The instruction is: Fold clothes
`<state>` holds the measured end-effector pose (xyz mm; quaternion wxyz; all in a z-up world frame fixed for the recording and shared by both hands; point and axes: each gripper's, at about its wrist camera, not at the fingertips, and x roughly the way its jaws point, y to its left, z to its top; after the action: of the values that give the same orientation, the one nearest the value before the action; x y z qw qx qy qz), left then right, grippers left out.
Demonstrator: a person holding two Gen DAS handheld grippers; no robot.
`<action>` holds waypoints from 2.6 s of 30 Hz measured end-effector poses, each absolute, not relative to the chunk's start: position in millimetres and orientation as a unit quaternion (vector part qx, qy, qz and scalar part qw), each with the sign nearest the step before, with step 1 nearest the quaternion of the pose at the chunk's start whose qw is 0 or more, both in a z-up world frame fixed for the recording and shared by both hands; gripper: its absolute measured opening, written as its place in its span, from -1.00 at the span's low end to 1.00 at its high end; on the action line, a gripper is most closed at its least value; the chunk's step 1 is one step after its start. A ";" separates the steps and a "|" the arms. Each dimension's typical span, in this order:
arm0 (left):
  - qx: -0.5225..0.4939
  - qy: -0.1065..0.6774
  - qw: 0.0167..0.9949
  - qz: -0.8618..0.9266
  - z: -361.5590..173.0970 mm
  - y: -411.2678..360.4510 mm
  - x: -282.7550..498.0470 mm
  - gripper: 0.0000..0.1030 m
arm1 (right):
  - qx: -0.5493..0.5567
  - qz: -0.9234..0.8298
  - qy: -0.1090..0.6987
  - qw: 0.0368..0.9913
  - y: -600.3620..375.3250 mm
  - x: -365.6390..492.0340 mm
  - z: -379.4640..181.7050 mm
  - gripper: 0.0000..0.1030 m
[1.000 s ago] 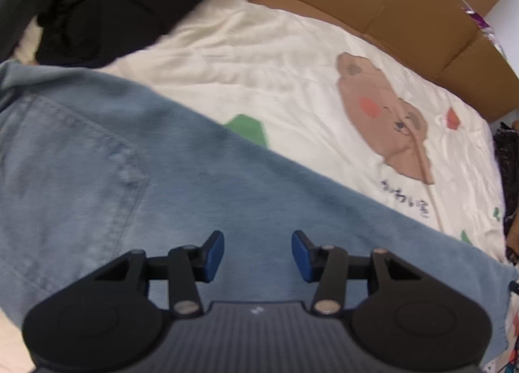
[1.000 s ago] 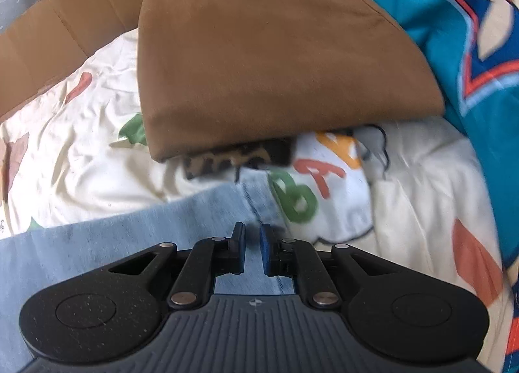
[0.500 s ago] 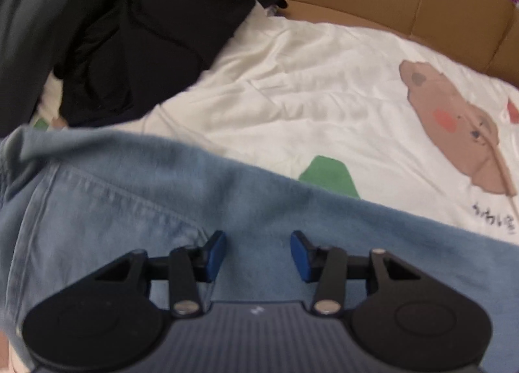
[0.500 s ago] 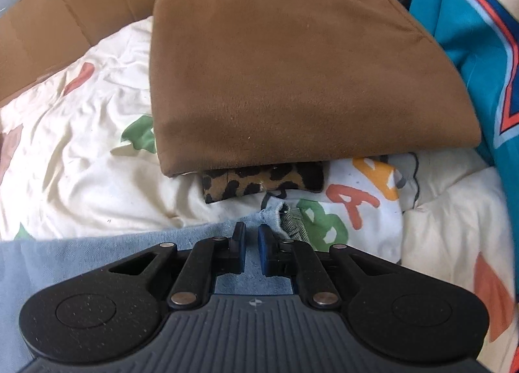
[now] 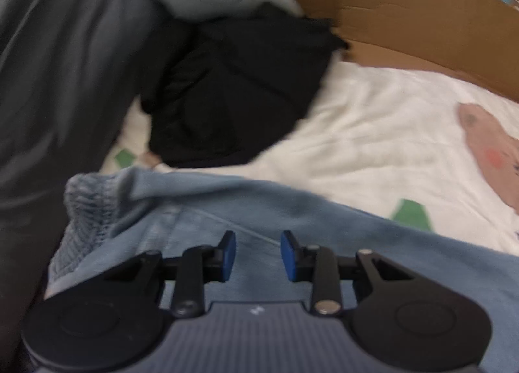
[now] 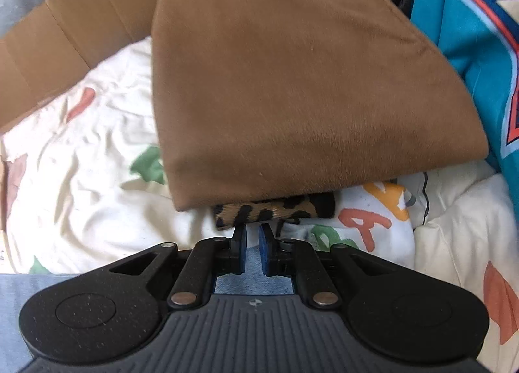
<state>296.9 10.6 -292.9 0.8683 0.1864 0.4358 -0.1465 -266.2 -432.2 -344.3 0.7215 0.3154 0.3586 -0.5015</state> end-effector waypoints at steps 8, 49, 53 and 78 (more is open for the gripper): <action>0.179 0.412 0.885 -0.119 -300.5 22.1 322.1 -0.35 | 0.305 -0.501 0.344 0.733 -419.6 -273.2 -321.6 -0.72; 0.049 0.596 0.801 -0.025 -304.5 125.9 381.7 -0.79 | 0.340 -0.424 0.442 0.713 -387.9 -262.7 -359.9 -0.73; 0.070 0.593 0.802 -0.033 -321.7 125.5 388.2 -0.81 | 0.337 -0.423 0.445 0.714 -388.3 -262.8 -360.0 -0.73; 0.041 0.568 0.821 -0.034 -284.4 109.2 430.7 -0.80 | 0.344 -0.423 0.439 0.714 -388.1 -272.1 -363.5 -0.73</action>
<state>430.7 109.2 -284.4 0.8212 0.0413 0.5682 -0.0338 -272.1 -388.1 -363.5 0.7143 0.3441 0.4391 -0.4227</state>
